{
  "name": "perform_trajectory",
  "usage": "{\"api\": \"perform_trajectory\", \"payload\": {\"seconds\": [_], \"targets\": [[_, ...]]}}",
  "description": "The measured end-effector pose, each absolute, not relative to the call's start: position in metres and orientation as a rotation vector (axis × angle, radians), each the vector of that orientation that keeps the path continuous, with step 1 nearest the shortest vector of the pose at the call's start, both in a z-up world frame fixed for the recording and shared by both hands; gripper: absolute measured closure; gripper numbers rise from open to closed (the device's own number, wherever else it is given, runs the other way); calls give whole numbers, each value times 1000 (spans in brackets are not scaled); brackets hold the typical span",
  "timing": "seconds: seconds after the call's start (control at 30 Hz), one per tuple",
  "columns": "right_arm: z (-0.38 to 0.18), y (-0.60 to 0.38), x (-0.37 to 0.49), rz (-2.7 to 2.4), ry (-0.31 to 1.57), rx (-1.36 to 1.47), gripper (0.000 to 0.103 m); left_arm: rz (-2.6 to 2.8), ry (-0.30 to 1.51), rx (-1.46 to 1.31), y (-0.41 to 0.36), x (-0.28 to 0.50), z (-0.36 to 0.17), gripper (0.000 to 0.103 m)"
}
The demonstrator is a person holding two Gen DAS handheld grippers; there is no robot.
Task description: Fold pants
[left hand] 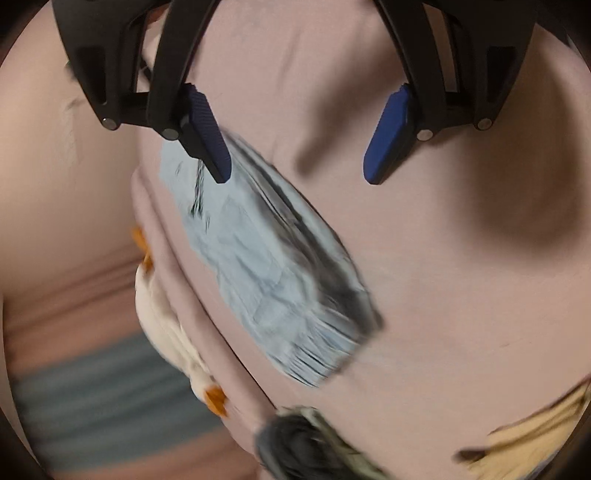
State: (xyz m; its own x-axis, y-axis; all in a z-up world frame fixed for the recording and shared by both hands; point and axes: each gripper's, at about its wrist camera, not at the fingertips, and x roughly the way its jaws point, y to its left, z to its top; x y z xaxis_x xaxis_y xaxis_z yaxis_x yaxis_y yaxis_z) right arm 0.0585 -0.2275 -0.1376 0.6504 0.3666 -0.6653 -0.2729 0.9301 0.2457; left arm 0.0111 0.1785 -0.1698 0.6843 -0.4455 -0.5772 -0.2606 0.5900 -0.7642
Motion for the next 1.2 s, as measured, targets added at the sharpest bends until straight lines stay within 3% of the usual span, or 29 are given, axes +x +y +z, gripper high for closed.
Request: {"api": "perform_trajectory", "payload": {"seconds": [0.2,0.3,0.5,0.53,0.63,0.7,0.9,1.0,1.2], "targets": [[-133,-192,62,444,776,105,70,-73,828,-1030,178,39,-178,28],[-131,-183,61,464,773,91,70,-50,801,-1066,186,54,-177,19],[-126,-176,69,471,773,79,70,35,733,-1150,204,77,-177,20],[-126,-176,72,470,779,87,70,28,734,-1166,207,79,-177,23],[-129,-174,83,474,804,95,70,9,792,-1175,217,85,-183,70],[-133,-169,95,477,827,89,70,-31,796,-1228,224,80,-190,73],[-140,-131,158,489,884,55,70,-69,751,-996,215,69,-153,79],[-142,-112,198,479,912,40,82,-115,690,-876,205,64,-130,80],[-162,-81,260,377,995,-66,85,-158,653,-768,194,61,-116,80]]}}
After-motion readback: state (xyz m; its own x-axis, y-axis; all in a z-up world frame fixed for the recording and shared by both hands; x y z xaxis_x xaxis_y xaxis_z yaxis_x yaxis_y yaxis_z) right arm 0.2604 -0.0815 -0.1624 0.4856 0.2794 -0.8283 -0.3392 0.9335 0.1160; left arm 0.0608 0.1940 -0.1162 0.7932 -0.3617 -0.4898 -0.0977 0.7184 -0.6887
